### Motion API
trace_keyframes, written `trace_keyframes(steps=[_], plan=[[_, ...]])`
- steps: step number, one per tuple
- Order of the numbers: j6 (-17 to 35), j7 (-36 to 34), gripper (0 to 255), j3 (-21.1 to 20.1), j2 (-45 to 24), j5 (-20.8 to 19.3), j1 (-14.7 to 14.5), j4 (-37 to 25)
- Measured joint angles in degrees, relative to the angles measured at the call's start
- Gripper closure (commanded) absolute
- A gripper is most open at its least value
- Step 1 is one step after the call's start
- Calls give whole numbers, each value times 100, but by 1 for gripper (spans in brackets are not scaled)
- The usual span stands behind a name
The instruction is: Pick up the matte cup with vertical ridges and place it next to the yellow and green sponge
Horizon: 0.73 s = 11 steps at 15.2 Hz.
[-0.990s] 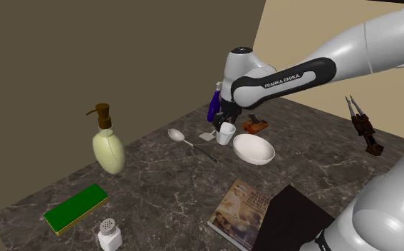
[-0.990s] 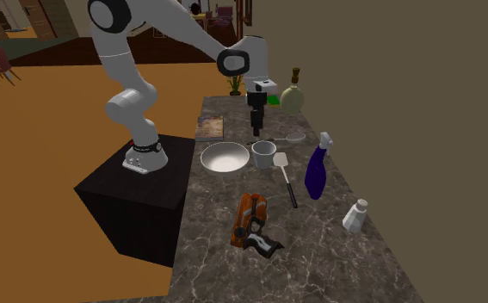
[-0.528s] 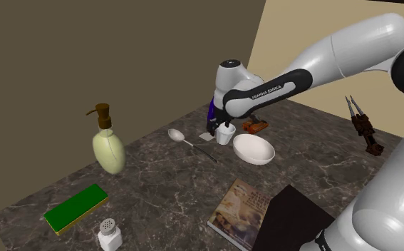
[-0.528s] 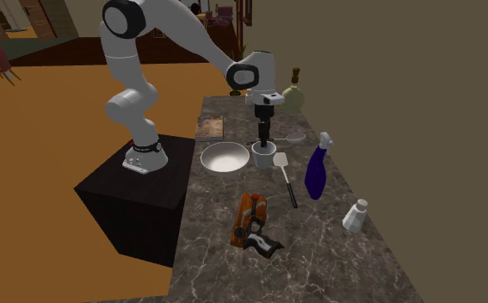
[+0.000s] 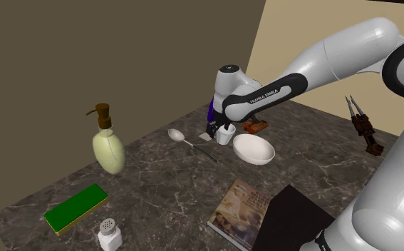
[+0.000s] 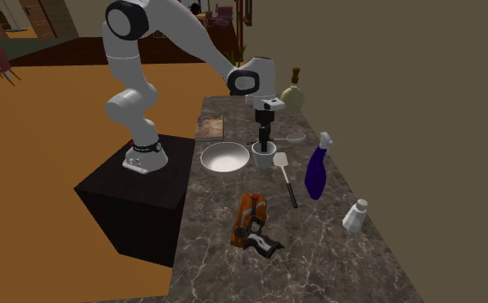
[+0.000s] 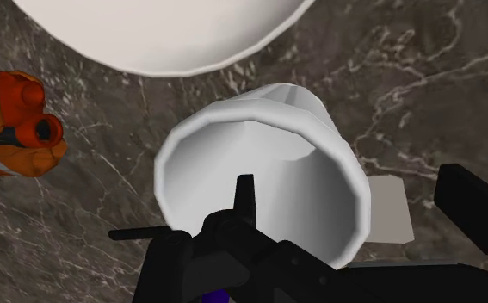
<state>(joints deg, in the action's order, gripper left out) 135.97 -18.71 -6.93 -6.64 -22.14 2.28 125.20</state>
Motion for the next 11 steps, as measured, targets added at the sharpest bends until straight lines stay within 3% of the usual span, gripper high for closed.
trace_keyframes(steps=[2, 3, 11], plan=[[1, 0, 0, 0, -1, -1, 0, 0], [1, 0, 255, 0, -1, -1, 0, 0], [1, -1, 255, -1, 3, 0, -1, 0]])
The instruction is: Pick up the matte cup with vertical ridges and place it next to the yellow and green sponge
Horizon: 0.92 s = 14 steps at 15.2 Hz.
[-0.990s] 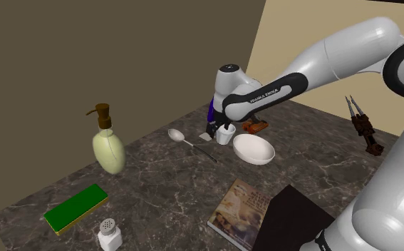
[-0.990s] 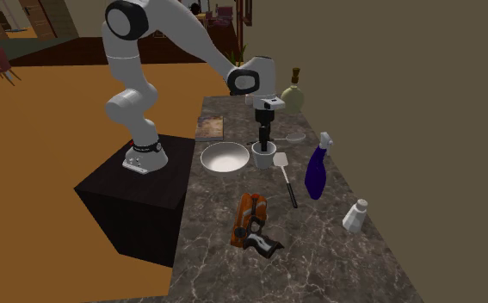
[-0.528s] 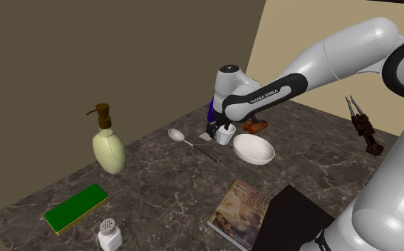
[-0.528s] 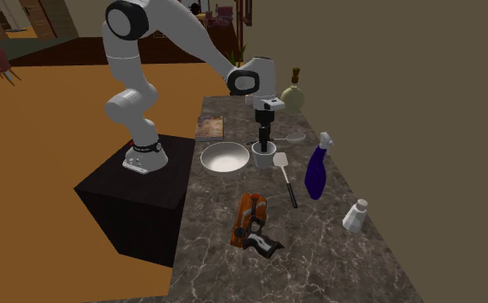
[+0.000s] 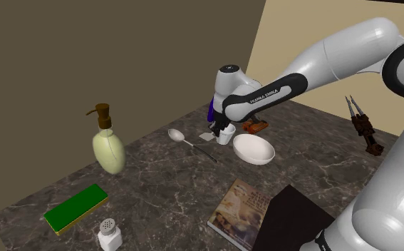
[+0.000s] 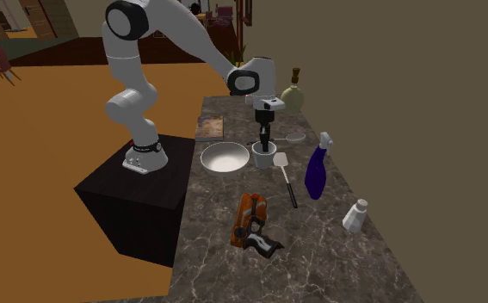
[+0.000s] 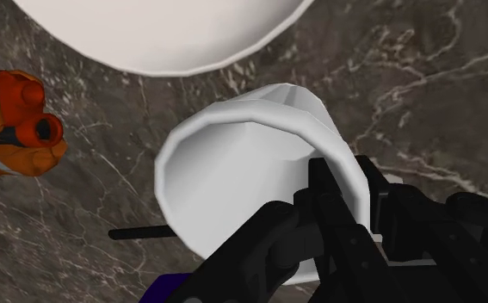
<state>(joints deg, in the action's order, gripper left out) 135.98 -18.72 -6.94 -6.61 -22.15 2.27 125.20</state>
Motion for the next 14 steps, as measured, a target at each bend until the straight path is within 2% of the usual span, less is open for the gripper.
trace_keyframes(steps=[3, 14], plan=[[-30, 15, 255, -3, 22, 15, 0, -7], [-722, 346, 255, -47, 446, 311, -4, -321]])
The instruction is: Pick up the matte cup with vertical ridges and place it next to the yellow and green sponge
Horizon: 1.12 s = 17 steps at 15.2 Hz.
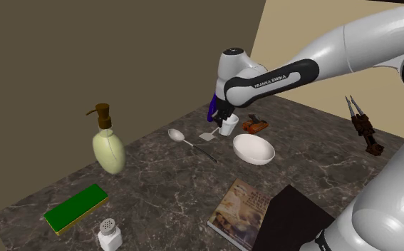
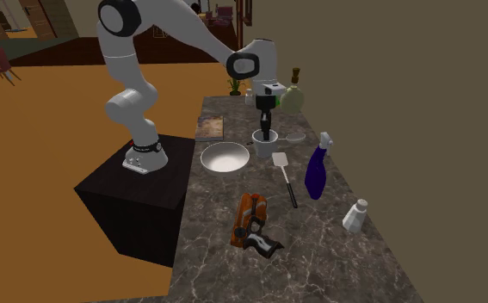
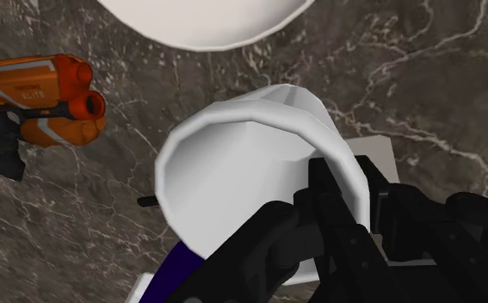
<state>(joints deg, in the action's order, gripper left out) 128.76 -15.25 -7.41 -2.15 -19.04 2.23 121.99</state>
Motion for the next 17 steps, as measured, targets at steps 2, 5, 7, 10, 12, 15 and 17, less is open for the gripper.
trace_keyframes(steps=[2, 5, 7, 10, 12, 15, 17], plan=[[-145, 61, 255, -6, 77, 50, -3, -76], [-350, 150, 255, -8, 175, 116, -3, -196], [-491, 211, 255, -7, 214, 154, -2, -307], [-693, 277, 255, -13, 303, 206, -9, -427], [-851, 315, 255, -23, 341, 238, -18, -551], [-1051, 384, 255, -24, 389, 279, -20, -712], [-1206, 430, 255, -27, 444, 310, -24, -819]])
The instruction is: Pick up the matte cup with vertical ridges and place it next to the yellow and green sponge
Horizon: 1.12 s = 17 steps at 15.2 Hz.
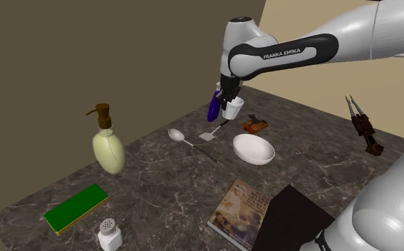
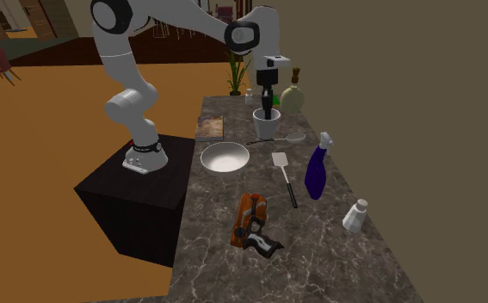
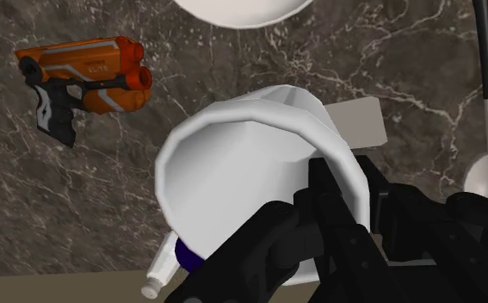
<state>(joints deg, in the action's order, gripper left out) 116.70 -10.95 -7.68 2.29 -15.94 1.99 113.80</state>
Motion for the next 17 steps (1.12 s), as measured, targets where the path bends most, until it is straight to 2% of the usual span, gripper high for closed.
trace_keyframes(steps=[4, 11, 17], plan=[[-249, -97, 255, -87, 43, 26, -81, -170], [-557, -1012, 255, -597, 37, 9, -536, -234], [-882, -1802, 255, -1026, -202, -47, -934, -569]])
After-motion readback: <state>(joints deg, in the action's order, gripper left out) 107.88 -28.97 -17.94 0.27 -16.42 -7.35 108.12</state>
